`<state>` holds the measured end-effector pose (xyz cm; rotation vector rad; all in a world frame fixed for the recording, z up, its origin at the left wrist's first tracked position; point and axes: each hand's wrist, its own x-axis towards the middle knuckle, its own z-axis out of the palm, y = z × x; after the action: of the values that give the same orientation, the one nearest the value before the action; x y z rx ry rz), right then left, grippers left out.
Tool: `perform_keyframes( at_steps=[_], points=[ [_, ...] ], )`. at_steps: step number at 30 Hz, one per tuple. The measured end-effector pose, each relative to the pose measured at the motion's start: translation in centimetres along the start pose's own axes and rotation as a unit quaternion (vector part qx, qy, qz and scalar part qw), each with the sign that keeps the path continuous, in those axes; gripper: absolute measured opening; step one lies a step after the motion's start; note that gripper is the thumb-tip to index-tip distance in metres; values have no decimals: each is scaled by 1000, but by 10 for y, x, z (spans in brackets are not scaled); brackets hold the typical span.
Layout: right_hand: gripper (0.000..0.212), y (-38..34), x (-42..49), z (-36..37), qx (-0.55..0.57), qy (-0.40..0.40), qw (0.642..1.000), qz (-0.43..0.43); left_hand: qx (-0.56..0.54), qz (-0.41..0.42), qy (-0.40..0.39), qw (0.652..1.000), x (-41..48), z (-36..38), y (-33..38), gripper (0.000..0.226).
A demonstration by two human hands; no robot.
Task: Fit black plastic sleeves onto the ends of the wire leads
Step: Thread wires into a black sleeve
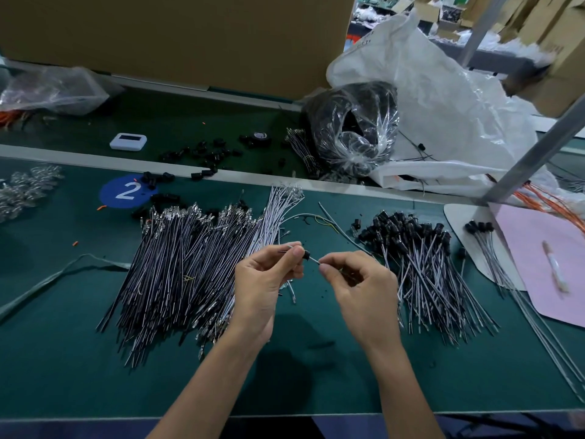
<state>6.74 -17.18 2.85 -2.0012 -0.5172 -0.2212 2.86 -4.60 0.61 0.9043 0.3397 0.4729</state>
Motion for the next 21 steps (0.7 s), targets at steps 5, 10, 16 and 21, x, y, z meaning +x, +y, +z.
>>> perform_keyframes(
  at_steps=[5, 10, 16, 21],
  points=[
    [18, 2, 2, -1, 11, -4, 1000, 5, 50, 4, -15, 999, 0, 0, -2, 25],
    [15, 1, 2, 2, 9, -23, 999, 22, 45, -5, -5, 999, -4, 1, -7, 19],
    [19, 0, 2, 0, 49, -60, 996, 39, 37, -33, -9, 999, -6, -1, -8, 17],
    [10, 1, 2, 5, 10, -57, 998, 15, 71, -6, 34, 997, -9, 0, -10, 19]
  ],
)
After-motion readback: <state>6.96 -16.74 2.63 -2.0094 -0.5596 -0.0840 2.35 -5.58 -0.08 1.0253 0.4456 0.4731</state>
